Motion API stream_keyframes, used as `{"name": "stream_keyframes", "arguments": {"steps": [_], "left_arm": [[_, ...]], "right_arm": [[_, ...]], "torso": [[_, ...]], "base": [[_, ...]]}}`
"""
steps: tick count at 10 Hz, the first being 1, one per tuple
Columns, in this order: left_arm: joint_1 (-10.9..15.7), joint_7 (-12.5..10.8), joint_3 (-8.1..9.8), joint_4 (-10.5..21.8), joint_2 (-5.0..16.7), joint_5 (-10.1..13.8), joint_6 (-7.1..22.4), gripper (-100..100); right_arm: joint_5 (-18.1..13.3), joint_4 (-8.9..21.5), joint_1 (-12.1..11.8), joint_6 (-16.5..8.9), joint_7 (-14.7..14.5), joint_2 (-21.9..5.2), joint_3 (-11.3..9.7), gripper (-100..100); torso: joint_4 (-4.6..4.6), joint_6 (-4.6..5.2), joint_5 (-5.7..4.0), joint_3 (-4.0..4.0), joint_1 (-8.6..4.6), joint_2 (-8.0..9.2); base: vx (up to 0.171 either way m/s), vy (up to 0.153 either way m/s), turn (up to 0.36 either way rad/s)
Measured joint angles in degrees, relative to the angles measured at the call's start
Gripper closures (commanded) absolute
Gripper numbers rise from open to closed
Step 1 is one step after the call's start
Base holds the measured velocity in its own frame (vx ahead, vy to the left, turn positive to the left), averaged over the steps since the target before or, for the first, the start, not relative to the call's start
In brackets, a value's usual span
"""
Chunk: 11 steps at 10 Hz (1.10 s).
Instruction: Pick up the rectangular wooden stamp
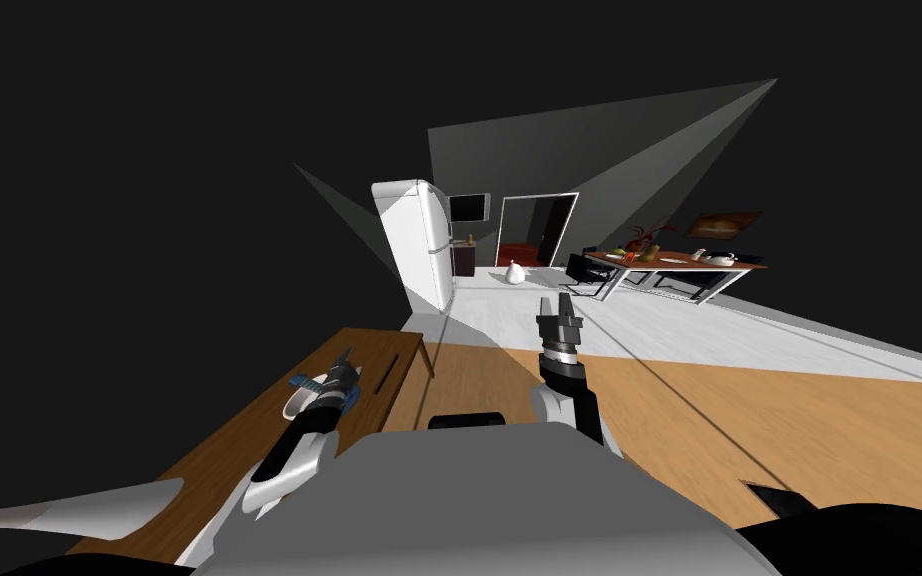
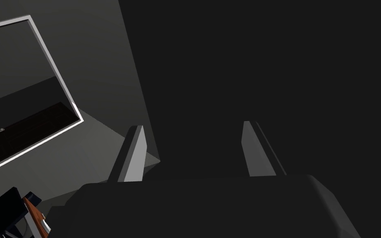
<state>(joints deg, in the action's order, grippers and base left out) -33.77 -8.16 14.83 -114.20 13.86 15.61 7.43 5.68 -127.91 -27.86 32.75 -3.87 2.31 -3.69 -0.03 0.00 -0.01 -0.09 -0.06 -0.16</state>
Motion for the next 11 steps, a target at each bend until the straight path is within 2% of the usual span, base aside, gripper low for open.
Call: {"name": "stream_keyframes", "arguments": {"steps": [1,3,4,6,7,8,10,11], "left_arm": [[0.2,-0.1,0.29,0.3,-0.5,0.1,1.9,-100],[0.5,-1.4,1.73,2.7,0.8,1.7,5.2,-100],[0.0,-1.9,2.15,3.6,0.5,2.3,6.4,-100],[-0.1,-2.5,2.81,3.7,0.6,2.8,9.3,-100],[-0.2,-3.0,3.38,4.8,0.9,3.7,10.7,-100],[-0.4,-3.5,3.78,4.9,0.7,3.9,12.5,-100],[0.4,-4.3,4.56,7.1,0.1,4.3,15.6,-100],[0.1,-4.5,4.71,7.0,0.4,4.6,16.7,-100]], "right_arm": [[0.0,0.0,0.0,0.0,0.0,0.0,0.0,0],[0.0,0.0,0.0,0.0,0.0,0.0,0.0,0],[0.0,0.0,0.0,0.0,0.0,0.0,0.0,0],[0.0,0.0,0.0,0.0,0.0,0.0,0.0,0],[0.0,0.0,0.0,0.0,0.0,0.0,0.0,0],[0.0,0.0,0.0,0.0,0.0,0.0,0.0,0],[0.0,0.0,0.0,0.0,0.0,0.0,0.0,0],[0.0,0.0,0.0,0.0,0.0,0.0,0.0,0]], "torso": [[-0.01,0.01,-0.01,-0.01,-0.02,-0.02],[-0.03,0.01,-0.01,-0.07,-0.01,-0.1],[-0.04,0.0,0.0,-0.09,0.0,-0.16],[-0.01,0.02,0.0,-0.01,0.04,-0.01],[-0.01,0.0,0.01,-0.02,0.04,-0.04],[-0.01,0.01,0.0,-0.03,0.02,-0.04],[-0.05,0.02,-0.01,-0.12,-0.02,-0.2],[-0.02,0.02,-0.01,-0.05,0.03,-0.07]], "base": [[0.072,-0.044,0.054],[0.079,-0.022,0.039],[0.07,-0.022,0.029],[0.04,-0.01,0.023],[0.056,-0.017,0.037],[0.096,-0.029,0.05],[0.073,-0.018,0.017],[0.071,-0.006,0.043]]}}
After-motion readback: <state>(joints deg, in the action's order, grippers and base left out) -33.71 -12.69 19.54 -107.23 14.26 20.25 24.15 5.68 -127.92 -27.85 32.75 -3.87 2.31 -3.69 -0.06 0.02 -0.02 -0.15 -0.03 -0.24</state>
